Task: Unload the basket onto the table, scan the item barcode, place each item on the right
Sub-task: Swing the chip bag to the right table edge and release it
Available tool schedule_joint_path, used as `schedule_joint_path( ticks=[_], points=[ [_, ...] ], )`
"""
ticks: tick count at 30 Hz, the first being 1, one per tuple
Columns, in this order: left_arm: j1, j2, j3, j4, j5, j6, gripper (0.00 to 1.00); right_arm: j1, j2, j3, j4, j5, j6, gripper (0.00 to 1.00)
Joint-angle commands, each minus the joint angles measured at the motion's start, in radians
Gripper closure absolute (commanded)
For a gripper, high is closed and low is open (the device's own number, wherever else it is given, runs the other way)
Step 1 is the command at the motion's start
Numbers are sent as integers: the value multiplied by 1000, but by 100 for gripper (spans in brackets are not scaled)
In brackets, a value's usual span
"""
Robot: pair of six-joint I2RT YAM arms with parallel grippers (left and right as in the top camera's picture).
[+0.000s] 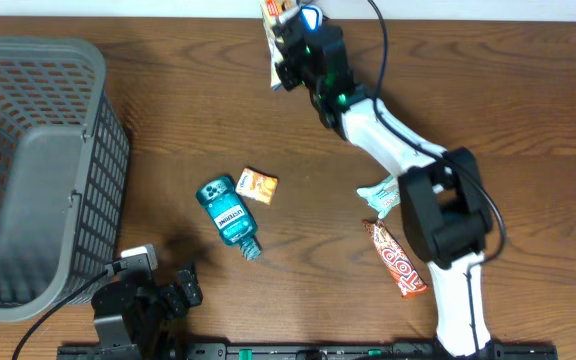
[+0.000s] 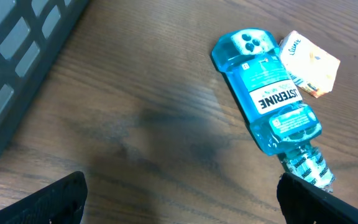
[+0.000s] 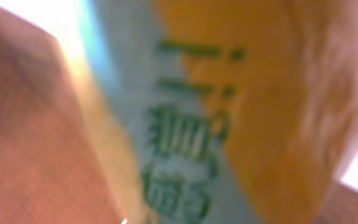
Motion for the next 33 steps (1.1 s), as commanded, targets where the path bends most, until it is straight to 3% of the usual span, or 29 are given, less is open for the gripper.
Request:
schedule_joint_path(
  ticks=[1, 5, 14, 20, 24, 28, 33],
  points=[
    [1, -2, -5, -36, 2, -4, 2, -27, 94, 229, -53, 2, 8, 99],
    [1, -2, -5, -36, 3, -4, 2, -48, 191, 406, -158, 2, 9, 99],
    [1, -2, -5, -36, 3, -4, 2, -50, 195, 436, -238, 31, 53, 99],
    [1, -2, -5, -36, 2, -4, 2, -71, 88, 462, -502, 238, 72, 99],
    [1, -2, -5, -36, 3, -4, 2, -115, -23, 462, -786, 399, 72, 99],
    [1, -2, -5, -36, 3, -5, 2, -220, -94, 462, -1059, 516, 72, 99],
    [1, -2, -5, -36, 3, -4, 2, -423, -82, 433, -1168, 691, 71, 99]
  ],
)
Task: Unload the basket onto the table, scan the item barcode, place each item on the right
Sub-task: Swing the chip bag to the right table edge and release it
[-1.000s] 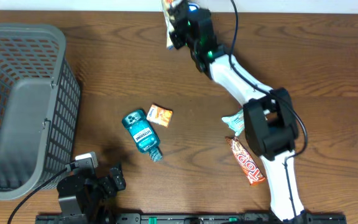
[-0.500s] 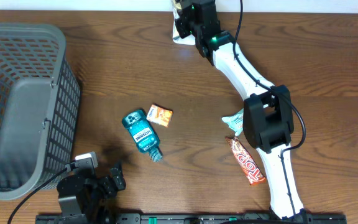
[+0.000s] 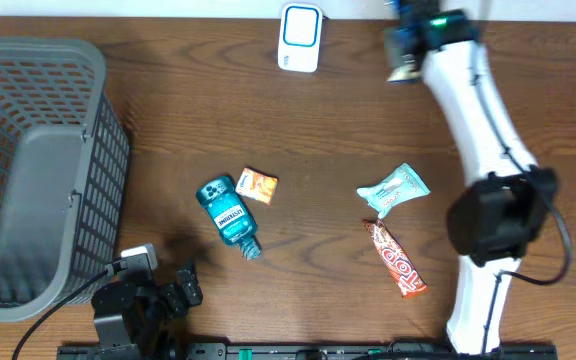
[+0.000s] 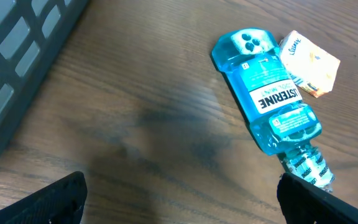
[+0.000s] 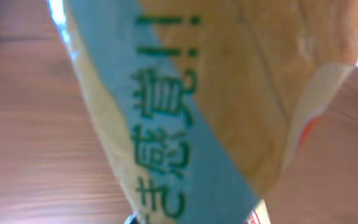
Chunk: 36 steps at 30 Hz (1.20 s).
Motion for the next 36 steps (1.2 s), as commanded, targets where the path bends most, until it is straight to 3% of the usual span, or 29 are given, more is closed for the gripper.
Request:
schedule_joint_path(
  ticks=[1, 9, 17, 18, 19, 21, 22, 29, 34, 36],
  points=[
    [1, -3, -5, -36, 2, -5, 2, -152, 14, -21, -16, 192, 16, 99],
    [1, -3, -5, -36, 3, -4, 2, -445, 71, -150, -6, 166, 112, 99],
    [1, -3, -5, -36, 2, -4, 2, -633, 98, -217, -14, 165, 192, 96],
    [1, -3, -5, -36, 3, -4, 2, -642, 85, -217, -16, 153, 196, 53],
    [1, -3, -5, -36, 2, -4, 2, -642, 72, -217, -18, 134, 196, 30],
    [1, -3, -5, -36, 3, -4, 2, -629, 38, -215, -19, 47, 196, 7],
    [1, -3, -5, -36, 3, -4, 2, -622, 23, -213, -21, 8, 197, 1],
    [1, -3, -5, -36, 3, -5, 2, -465, -189, -211, -121, -284, 362, 1],
    [1, -3, -5, -36, 2, -4, 2, -333, -263, -211, -255, -417, 718, 1],
    [1, -3, -5, -36, 3, -4, 2, -261, -264, -211, -291, -585, 667, 1]
  ],
)
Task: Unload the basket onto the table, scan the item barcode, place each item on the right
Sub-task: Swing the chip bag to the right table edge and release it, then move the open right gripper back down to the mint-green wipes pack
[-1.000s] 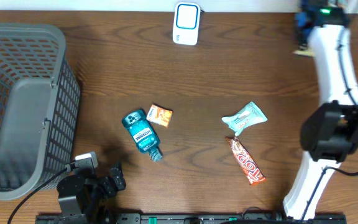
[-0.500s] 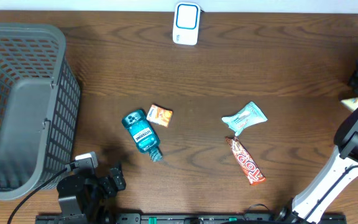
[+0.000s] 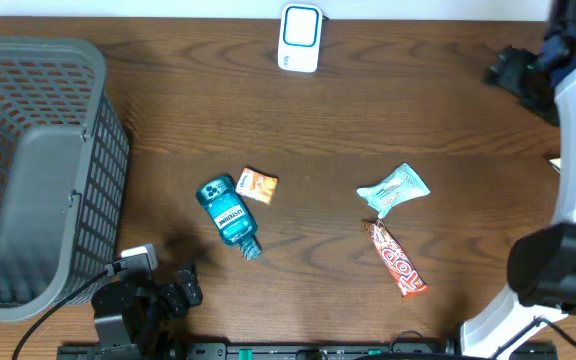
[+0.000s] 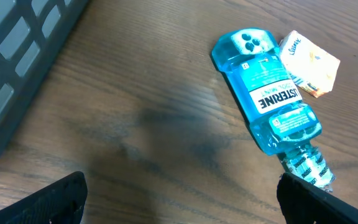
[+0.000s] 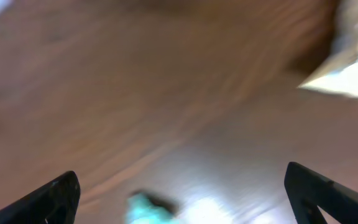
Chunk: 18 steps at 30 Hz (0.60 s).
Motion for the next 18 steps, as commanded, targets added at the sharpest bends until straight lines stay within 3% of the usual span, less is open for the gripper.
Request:
schedule_joint_path(
  ticks=[1, 3, 9, 12, 18],
  points=[
    [1, -3, -5, -36, 3, -4, 2, 80, 16, 0, -53, -242, 45, 3],
    [1, -3, -5, -36, 3, -4, 2, 120, 15, 0, -116, -241, -8, 5],
    [1, -3, -5, -36, 2, -4, 2, 209, 15, -8, -344, -184, 26, 7],
    [1, -3, -5, -36, 3, -4, 2, 243, 13, -53, -354, -147, 59, 7],
    [1, -3, -5, -36, 3, -4, 2, 303, -79, -314, -264, -41, 221, 10]
  ],
)
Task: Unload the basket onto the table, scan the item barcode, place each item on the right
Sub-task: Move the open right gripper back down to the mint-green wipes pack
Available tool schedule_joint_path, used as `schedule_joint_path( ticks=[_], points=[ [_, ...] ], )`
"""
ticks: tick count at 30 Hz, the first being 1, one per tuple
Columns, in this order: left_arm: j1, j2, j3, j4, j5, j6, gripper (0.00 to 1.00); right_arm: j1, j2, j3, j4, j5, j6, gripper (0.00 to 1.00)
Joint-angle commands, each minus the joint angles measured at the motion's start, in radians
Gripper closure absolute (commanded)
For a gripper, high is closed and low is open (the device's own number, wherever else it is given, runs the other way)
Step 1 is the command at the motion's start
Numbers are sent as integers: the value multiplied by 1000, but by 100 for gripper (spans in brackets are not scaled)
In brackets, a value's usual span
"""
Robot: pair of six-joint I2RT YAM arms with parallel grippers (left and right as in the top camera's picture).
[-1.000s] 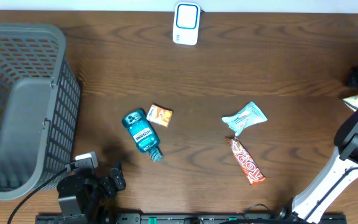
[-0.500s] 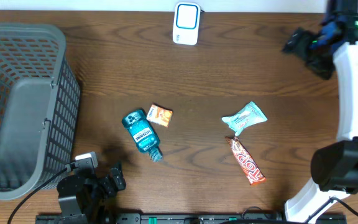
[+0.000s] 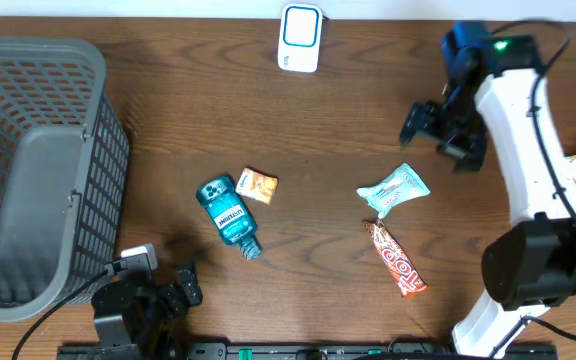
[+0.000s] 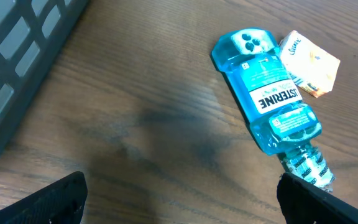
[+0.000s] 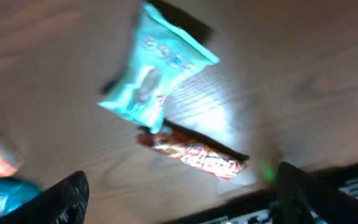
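Note:
The white and blue scanner (image 3: 299, 37) stands at the back edge. My right gripper (image 3: 440, 138) hangs open and empty just behind and to the right of a teal snack packet (image 3: 393, 188) (image 5: 157, 74). A red-orange candy bar (image 3: 398, 260) (image 5: 194, 152) lies in front of that packet. A yellow-orange packet lies at the table's right edge. A blue mouthwash bottle (image 3: 228, 212) (image 4: 269, 102) and a small orange packet (image 3: 259, 185) (image 4: 309, 62) lie mid-table. My left gripper (image 3: 153, 295) rests open at the front left, short of the bottle.
A large grey mesh basket (image 3: 38, 170) (image 4: 17, 62) fills the left side of the table. The right arm's white links (image 3: 528, 170) reach across the right side. A black rail (image 3: 298, 350) runs along the front edge.
My right gripper has moved from the far right back corner leftward and forward to hang by the teal packet, still open. The left arm and the items on the table are unchanged.
My right gripper first held the yellow-orange packet up at the scanner. Then it held the packet to the right of the scanner. Then it was open at the far right, the packet lying at the table's right edge. Now it hangs open by the teal packet.

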Motion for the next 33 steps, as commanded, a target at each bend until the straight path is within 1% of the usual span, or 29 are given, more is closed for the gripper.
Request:
schedule_joint_path(
  ticks=[1, 5, 8, 9, 10, 11, 12, 13, 14, 16, 17, 22, 24, 26, 30, 31, 32, 33],
  points=[
    [1, -3, -5, -36, 3, -5, 2, 37, -113, -185, 82, 79, 114, 9],
    [1, -3, -5, -36, 3, -4, 2, 72, -304, -429, 257, 38, 133, 6],
    [1, -3, -5, -36, 2, -4, 2, 93, -476, -647, 486, 37, 202, 7],
    [1, -3, -5, -36, 3, -4, 2, 95, -517, -710, 560, 35, 220, 9],
    [1, -3, -5, -36, 3, -4, 2, 97, -555, -773, 635, 29, 240, 15],
    [1, -3, -5, -36, 2, -4, 2, 98, -597, -866, 749, 6, 267, 20],
    [1, -3, -5, -36, 3, -4, 2, 99, -614, -919, 817, -13, 277, 23],
    [1, -3, -5, -36, 2, -4, 2, 100, -622, -999, 927, -47, 292, 27],
    [1, -3, -5, -36, 2, -4, 2, 100, -621, -1038, 988, -66, 294, 29],
    [1, -3, -5, -36, 3, -4, 2, 100, -600, -1125, 1131, -88, 294, 32],
    [1, -3, -5, -36, 3, -4, 2, 100, -589, -1148, 1172, -88, 294, 32],
    [1, -3, -5, -36, 3, -4, 2, 100, -512, -1170, 1283, -87, 294, 31],
    [1, -3, -5, -36, 3, -4, 2, 100, -483, -1170, 1302, -79, 299, 33],
    [1, -3, -5, -36, 3, -4, 2, 100, -443, -1170, 1298, -59, 320, 39],
    [1, -3, -5, -36, 3, -4, 2, 100, -340, -1171, 1313, -4, 354, 41],
    [1, -3, -5, -36, 3, -4, 2, 100, -307, -1171, 1326, -1, 354, 44],
    [1, -3, -5, -36, 3, -4, 2, 100, -277, -1171, 1336, -2, 354, 49],
    [1, -3, -5, -36, 3, -4, 2, 100, -256, -1171, 1346, -2, 354, 57]
  ],
)
